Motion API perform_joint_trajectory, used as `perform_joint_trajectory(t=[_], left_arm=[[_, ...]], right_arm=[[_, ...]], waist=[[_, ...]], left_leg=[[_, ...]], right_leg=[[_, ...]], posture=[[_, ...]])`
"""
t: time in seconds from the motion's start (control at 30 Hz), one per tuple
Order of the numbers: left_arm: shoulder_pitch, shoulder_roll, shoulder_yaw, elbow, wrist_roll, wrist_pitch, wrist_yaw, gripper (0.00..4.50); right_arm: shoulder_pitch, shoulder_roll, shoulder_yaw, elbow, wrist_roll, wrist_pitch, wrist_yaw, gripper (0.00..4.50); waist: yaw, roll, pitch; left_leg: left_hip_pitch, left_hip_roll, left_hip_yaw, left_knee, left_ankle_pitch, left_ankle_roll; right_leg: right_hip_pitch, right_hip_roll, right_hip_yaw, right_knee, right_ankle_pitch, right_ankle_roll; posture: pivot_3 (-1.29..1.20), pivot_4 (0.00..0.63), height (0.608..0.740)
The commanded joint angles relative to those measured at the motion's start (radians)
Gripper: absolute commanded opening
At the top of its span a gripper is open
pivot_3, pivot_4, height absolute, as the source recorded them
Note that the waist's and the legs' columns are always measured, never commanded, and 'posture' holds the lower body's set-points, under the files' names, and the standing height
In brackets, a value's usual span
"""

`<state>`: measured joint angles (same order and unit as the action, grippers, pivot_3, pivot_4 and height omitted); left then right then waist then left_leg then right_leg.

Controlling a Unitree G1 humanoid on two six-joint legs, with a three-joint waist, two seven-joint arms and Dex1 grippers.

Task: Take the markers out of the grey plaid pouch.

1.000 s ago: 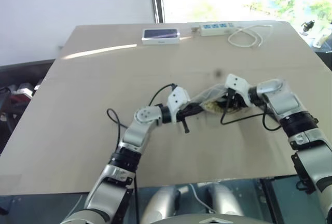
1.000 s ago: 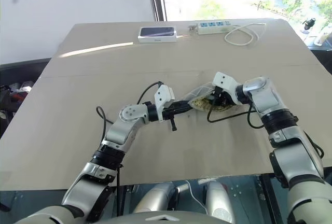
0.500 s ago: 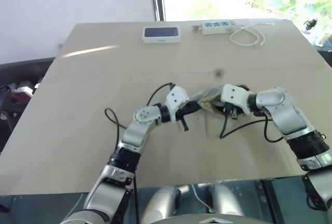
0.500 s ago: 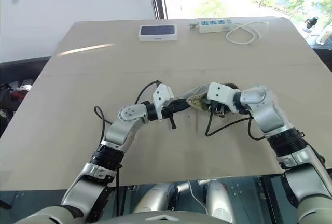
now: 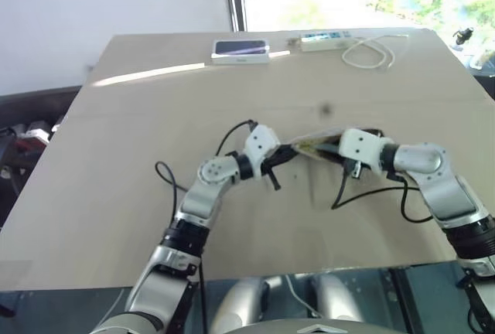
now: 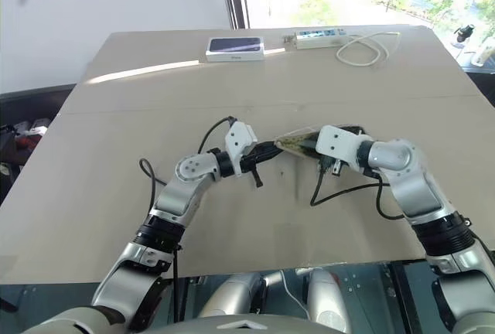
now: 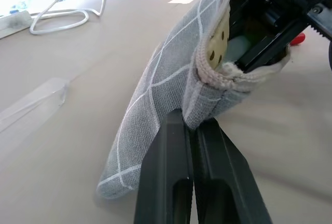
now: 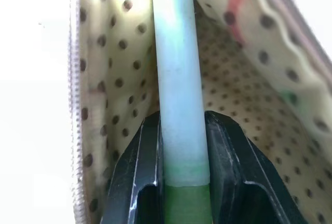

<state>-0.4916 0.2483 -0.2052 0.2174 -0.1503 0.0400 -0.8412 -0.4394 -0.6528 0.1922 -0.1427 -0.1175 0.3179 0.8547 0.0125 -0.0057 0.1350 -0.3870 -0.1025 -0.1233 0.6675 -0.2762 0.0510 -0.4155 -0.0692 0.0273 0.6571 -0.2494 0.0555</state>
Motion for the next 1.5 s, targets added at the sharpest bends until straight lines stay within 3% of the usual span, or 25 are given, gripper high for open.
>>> perform_joint_trajectory(t=[0.03, 0.37, 0.6, 1.0, 1.17, 1.33, 1.5], left_arm=[[-0.003, 0.006, 0.004, -0.008, 0.006, -0.005, 0.005, 0.00], [-0.002, 0.007, 0.008, -0.007, 0.011, -0.007, 0.020, 0.00], [0.010, 0.018, 0.041, -0.011, 0.021, -0.014, 0.080, 0.00], [0.129, 0.176, 0.191, -0.196, 0.011, 0.033, 0.185, 0.00], [0.196, 0.237, 0.249, -0.269, 0.012, 0.065, 0.209, 0.00], [0.255, 0.259, 0.266, -0.299, 0.015, 0.071, 0.219, 0.00], [0.317, 0.283, 0.262, -0.339, 0.023, 0.082, 0.209, 0.00]], right_arm=[[0.000, 0.005, -0.078, -0.068, 0.044, 0.052, -0.037, 0.81], [0.054, -0.076, -0.073, -0.089, 0.062, -0.211, 0.014, 0.81], [0.075, -0.038, -0.135, -0.117, 0.191, -0.297, 0.009, 0.81], [0.183, -0.106, -0.395, -0.177, 0.304, -0.077, -0.082, 0.81], [0.257, -0.198, -0.420, -0.091, 0.257, 0.049, -0.091, 0.81], [0.230, -0.215, -0.405, 0.040, 0.204, 0.041, -0.143, 0.81], [0.221, -0.217, -0.405, 0.082, 0.195, 0.011, -0.148, 2.94]], waist=[[0.000, 0.000, 0.000], [0.000, 0.000, 0.000], [0.000, 0.000, 0.000], [0.002, 0.000, 0.001], [0.003, 0.000, 0.001], [0.001, 0.001, 0.001], [0.000, 0.001, 0.001]], left_leg=[[0.000, 0.000, 0.000, 0.000, 0.000, 0.000], [0.000, 0.000, 0.000, 0.000, 0.000, 0.000], [0.001, 0.000, 0.001, 0.000, 0.000, 0.000], [0.001, 0.000, 0.001, 0.000, 0.000, 0.000], [0.001, 0.000, 0.001, 0.000, 0.000, 0.000], [0.002, 0.000, 0.003, -0.001, 0.000, 0.000], [0.002, 0.001, 0.003, -0.001, 0.000, 0.000]], right_leg=[[0.000, 0.000, 0.000, 0.000, 0.000, 0.000], [0.000, 0.000, 0.000, 0.000, 0.000, 0.000], [0.000, 0.000, 0.000, 0.000, 0.000, 0.000], [0.000, 0.000, 0.001, 0.000, 0.000, 0.000], [0.001, 0.000, 0.001, 0.000, 0.000, 0.000], [0.001, 0.000, 0.003, 0.001, 0.000, 0.000], [0.001, 0.000, 0.003, 0.001, 0.000, 0.000]], posture=[[0.00, 0.150, 0.740], [0.00, 0.150, 0.740], [0.00, 0.150, 0.740], [0.00, 0.150, 0.740], [0.00, 0.150, 0.740], [0.00, 0.150, 0.740], [0.00, 0.150, 0.740]])
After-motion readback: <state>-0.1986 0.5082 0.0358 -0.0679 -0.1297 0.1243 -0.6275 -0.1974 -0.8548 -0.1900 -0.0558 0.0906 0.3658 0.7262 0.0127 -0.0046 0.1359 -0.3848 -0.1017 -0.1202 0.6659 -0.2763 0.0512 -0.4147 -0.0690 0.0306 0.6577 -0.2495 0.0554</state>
